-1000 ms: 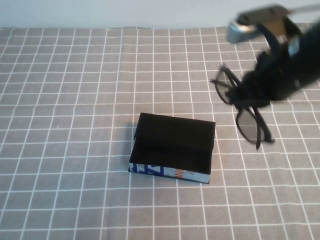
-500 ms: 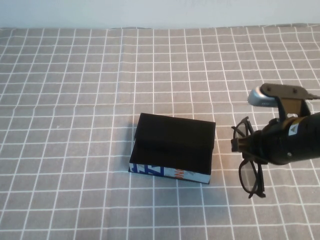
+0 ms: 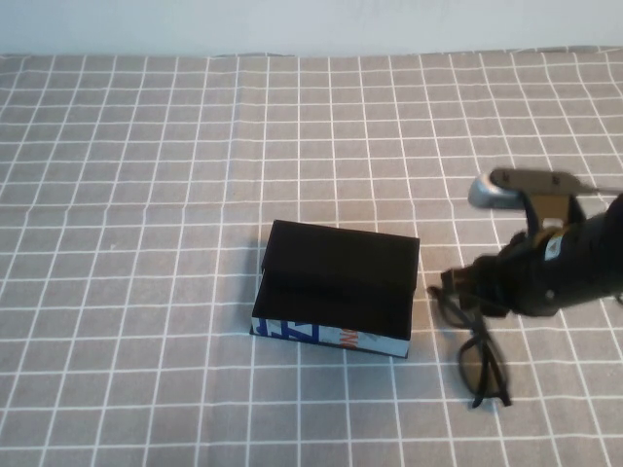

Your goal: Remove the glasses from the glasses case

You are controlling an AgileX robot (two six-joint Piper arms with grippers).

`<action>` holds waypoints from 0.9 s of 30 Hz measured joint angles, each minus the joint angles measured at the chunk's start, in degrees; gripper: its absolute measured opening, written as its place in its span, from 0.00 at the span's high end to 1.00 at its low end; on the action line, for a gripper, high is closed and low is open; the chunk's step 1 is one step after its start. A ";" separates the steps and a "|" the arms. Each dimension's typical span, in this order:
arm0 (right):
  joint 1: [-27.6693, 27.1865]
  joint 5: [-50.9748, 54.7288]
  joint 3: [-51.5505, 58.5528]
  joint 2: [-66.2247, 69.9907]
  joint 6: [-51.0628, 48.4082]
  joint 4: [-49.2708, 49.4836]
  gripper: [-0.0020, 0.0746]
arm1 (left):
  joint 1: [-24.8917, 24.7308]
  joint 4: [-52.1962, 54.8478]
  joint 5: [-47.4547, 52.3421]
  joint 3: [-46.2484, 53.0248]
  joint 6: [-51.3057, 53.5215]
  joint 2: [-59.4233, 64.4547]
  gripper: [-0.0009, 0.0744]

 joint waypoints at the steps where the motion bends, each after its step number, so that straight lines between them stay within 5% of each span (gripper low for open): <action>1: 0.00 1.35 -1.13 -0.90 0.00 -0.87 0.73 | 0.00 0.00 0.00 0.00 0.00 0.00 0.99; 9: 0.00 9.23 -5.30 -16.82 0.00 -9.62 0.97 | 0.00 0.00 0.00 0.00 0.00 0.00 0.99; 17: 0.00 12.35 1.44 -40.49 -0.11 -20.34 0.99 | 0.00 0.00 0.00 0.00 0.00 0.00 0.99; 27: 0.00 9.98 23.84 -68.13 -0.11 -18.77 1.00 | 0.00 0.00 0.00 0.00 0.00 0.00 0.99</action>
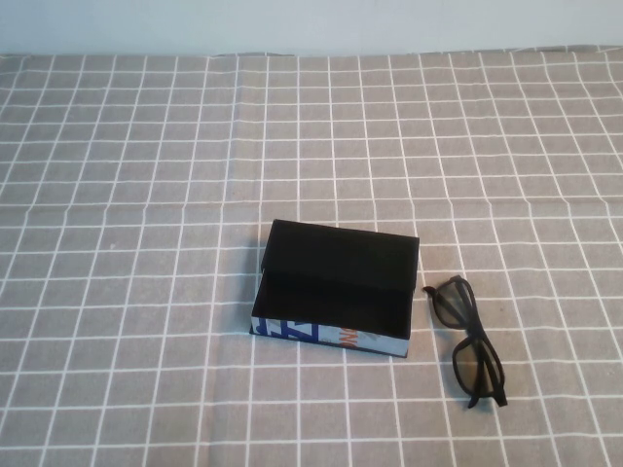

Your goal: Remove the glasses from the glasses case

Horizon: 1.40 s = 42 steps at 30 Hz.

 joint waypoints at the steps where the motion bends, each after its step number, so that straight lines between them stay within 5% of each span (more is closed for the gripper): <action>1: 0.00 -0.15 1.51 -2.61 0.00 0.12 1.00 | 0.00 0.00 0.00 0.00 0.00 0.00 0.99; 10: -0.11 -5.68 12.39 -16.90 0.00 0.09 1.00 | 0.00 0.00 0.00 0.00 0.00 0.00 0.99; 23: -0.40 -7.71 16.74 -17.78 0.00 0.20 1.00 | 0.00 0.00 0.00 0.00 0.00 0.00 0.99; 33: -13.89 -14.15 23.45 -20.28 0.00 0.51 1.00 | 0.00 0.00 0.00 0.00 0.00 0.00 0.99; 42: -14.99 -19.86 30.91 -20.40 0.00 0.21 1.00 | 0.00 0.00 0.00 0.00 0.00 0.00 0.99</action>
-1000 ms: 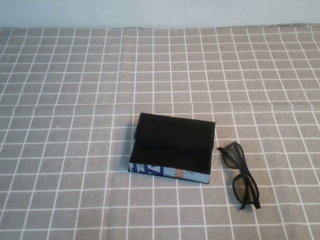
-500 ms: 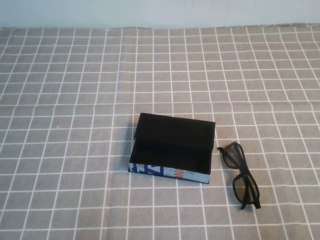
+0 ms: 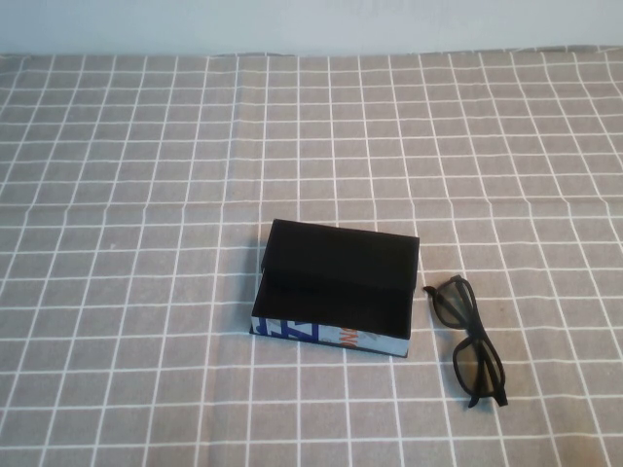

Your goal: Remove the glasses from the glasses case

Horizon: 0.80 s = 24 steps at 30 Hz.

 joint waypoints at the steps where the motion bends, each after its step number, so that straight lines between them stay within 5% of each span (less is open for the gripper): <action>1: 0.00 -0.12 0.00 0.00 0.00 0.00 1.00 | 0.00 0.00 0.00 0.00 0.00 0.00 0.99; 24: -0.02 -0.58 0.00 -0.12 0.00 -0.42 1.00 | 0.00 0.00 0.00 0.00 0.00 0.00 0.99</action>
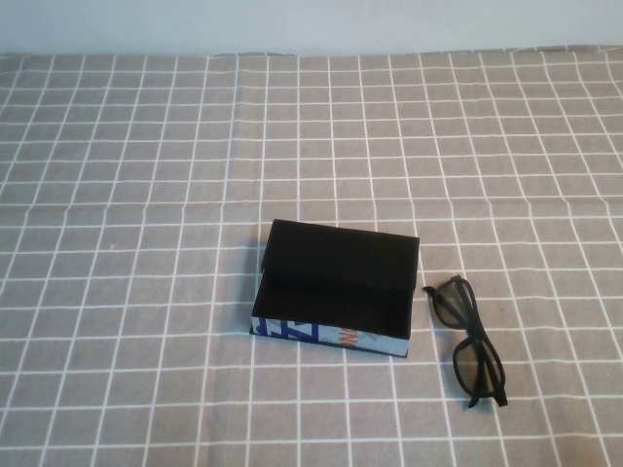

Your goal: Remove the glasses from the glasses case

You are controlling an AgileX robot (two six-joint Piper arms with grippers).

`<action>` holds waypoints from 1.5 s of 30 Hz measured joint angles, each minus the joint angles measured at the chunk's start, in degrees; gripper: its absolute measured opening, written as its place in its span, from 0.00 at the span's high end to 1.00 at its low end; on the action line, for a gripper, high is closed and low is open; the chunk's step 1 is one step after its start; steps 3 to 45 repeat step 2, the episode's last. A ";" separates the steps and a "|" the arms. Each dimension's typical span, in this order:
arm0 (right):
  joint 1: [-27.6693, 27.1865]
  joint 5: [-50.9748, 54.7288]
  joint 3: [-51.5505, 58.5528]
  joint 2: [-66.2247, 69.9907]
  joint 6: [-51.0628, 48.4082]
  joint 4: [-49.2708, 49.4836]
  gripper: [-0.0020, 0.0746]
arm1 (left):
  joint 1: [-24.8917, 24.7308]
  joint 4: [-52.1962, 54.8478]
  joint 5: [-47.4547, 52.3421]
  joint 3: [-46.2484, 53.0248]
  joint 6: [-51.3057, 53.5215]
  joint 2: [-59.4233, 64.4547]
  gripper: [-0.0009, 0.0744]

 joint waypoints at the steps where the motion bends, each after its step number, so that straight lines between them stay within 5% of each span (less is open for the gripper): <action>1: 0.00 -0.27 0.00 0.00 0.00 -0.15 1.00 | 0.00 0.00 0.00 0.00 0.00 0.00 0.99; 45: 0.00 -0.85 0.00 0.00 0.00 -0.24 1.00 | 0.00 0.00 0.00 0.00 0.00 0.00 0.99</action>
